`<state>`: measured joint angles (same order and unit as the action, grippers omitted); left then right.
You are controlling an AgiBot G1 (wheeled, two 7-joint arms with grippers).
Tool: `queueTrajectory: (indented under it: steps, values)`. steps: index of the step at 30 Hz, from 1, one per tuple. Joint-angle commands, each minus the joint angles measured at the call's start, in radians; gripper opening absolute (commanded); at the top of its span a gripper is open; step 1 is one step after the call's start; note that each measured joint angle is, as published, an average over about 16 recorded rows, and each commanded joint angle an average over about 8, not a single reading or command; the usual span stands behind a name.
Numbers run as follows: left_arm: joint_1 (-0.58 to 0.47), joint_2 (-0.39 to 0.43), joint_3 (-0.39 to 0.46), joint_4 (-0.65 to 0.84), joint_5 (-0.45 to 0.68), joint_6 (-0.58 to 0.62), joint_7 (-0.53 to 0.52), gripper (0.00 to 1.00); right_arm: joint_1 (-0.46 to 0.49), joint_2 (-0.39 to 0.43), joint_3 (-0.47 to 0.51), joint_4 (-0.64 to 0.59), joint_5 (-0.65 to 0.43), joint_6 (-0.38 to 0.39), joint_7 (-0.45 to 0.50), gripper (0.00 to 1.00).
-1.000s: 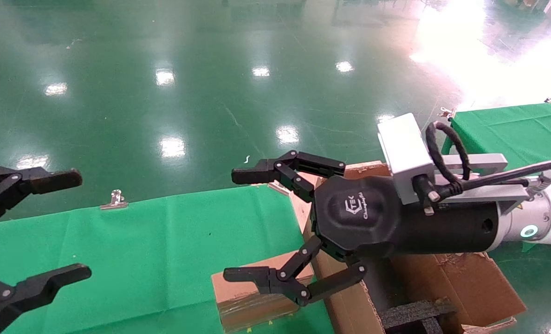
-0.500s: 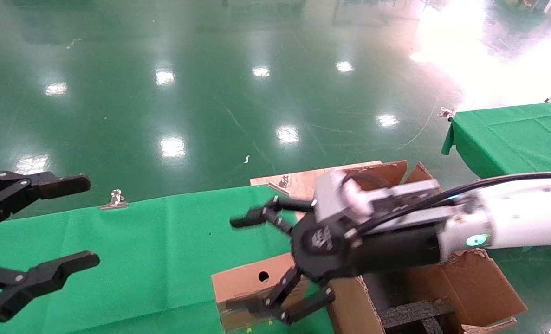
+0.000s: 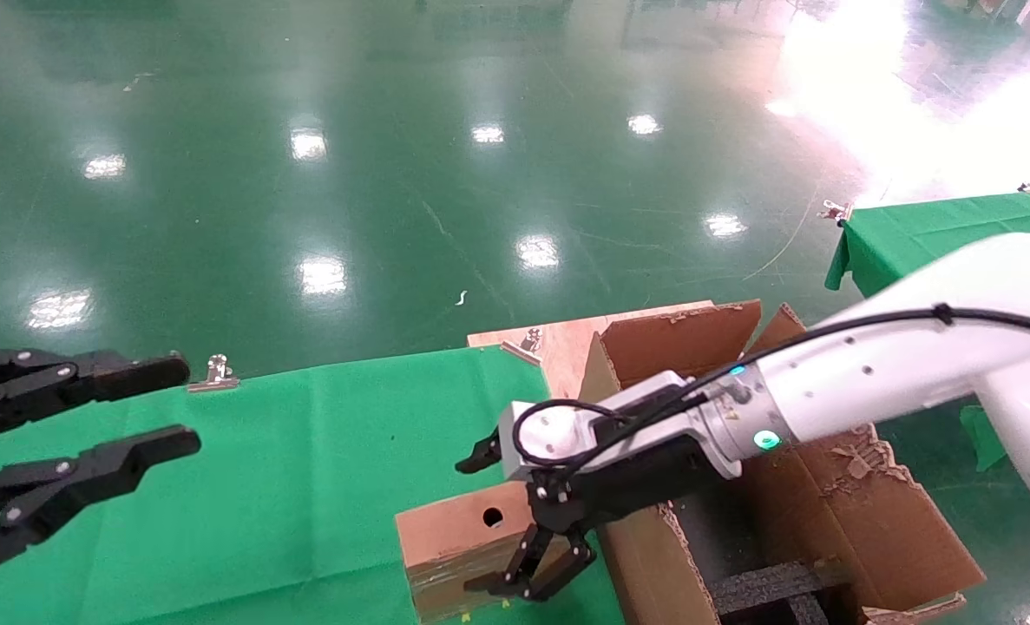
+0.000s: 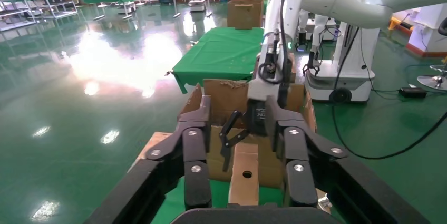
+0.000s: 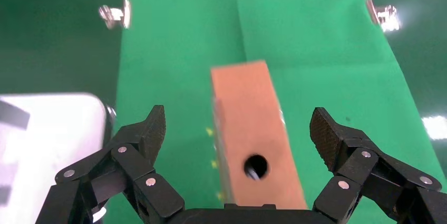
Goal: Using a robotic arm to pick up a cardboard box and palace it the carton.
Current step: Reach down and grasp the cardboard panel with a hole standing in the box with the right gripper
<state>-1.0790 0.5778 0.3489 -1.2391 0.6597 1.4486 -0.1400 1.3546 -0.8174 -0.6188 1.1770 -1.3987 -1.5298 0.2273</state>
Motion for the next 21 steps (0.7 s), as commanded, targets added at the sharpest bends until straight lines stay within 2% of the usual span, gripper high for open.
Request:
queueTrajectory:
  steps: [1,9,10,13,14,17,18,21]
  values:
    - [0.000,0.000,0.000,0.000,0.000,0.000,0.000,0.00,0.028,-0.018,-0.023,-0.007,-0.048,-0.006,-0.004,1.00]
    - [0.000,0.000,0.000,0.000,0.000,0.000,0.000,0.02,0.110,-0.081,-0.103,-0.005,-0.196,-0.023,-0.029,1.00]
    - [0.000,0.000,0.000,0.000,0.000,0.000,0.000,0.11,0.118,-0.087,-0.113,-0.004,-0.210,-0.025,-0.032,1.00]
    - [0.000,0.000,0.000,0.000,0.000,0.000,0.000,0.49,0.138,-0.103,-0.142,0.000,-0.243,-0.033,-0.041,1.00]
    - [0.000,0.000,0.000,0.000,0.000,0.000,0.000,0.61,0.144,-0.106,-0.150,0.000,-0.251,-0.034,-0.043,0.94]
    - [0.000,0.000,0.000,0.000,0.000,0.000,0.000,0.96,0.157,-0.116,-0.172,0.000,-0.272,-0.037,-0.046,0.57]
    - [0.000,0.000,0.000,0.000,0.000,0.000,0.000,1.00,0.160,-0.119,-0.177,0.000,-0.276,-0.037,-0.046,0.45]
    - [0.000,0.000,0.000,0.000,0.000,0.000,0.000,1.00,0.165,-0.122,-0.185,-0.002,-0.283,-0.038,-0.046,0.07]
